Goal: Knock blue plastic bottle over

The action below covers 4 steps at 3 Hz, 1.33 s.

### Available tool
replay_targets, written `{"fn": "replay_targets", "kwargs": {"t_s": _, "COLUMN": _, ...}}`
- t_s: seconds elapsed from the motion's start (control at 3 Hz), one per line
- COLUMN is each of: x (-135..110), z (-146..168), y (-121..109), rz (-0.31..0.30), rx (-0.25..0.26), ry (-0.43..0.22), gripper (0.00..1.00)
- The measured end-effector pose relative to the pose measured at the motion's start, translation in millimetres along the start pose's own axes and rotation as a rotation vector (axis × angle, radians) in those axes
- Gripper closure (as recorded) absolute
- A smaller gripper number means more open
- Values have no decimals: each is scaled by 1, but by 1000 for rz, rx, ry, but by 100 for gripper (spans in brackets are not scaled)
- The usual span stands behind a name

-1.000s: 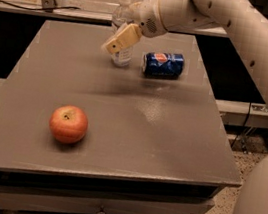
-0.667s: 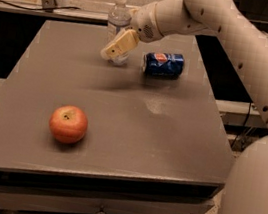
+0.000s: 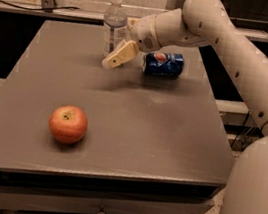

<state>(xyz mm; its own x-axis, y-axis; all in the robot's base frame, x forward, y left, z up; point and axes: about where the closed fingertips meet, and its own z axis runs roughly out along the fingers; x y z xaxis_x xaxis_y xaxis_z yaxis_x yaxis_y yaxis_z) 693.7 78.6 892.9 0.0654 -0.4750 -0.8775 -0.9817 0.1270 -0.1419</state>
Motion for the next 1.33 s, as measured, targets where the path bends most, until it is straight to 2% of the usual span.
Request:
{"fn": "replay_targets", "kwargs": {"t_s": 0.67, "x": -37, "z": -10, "y": 19, "rz": -60, "rx": -57, "ry": -121, "gripper": 0}}
{"fn": "replay_targets", "kwargs": {"t_s": 1.33, "x": -74, "z": -6, "y": 52, "rz": -84, "rx": -163, "ry": -204, "gripper": 0}}
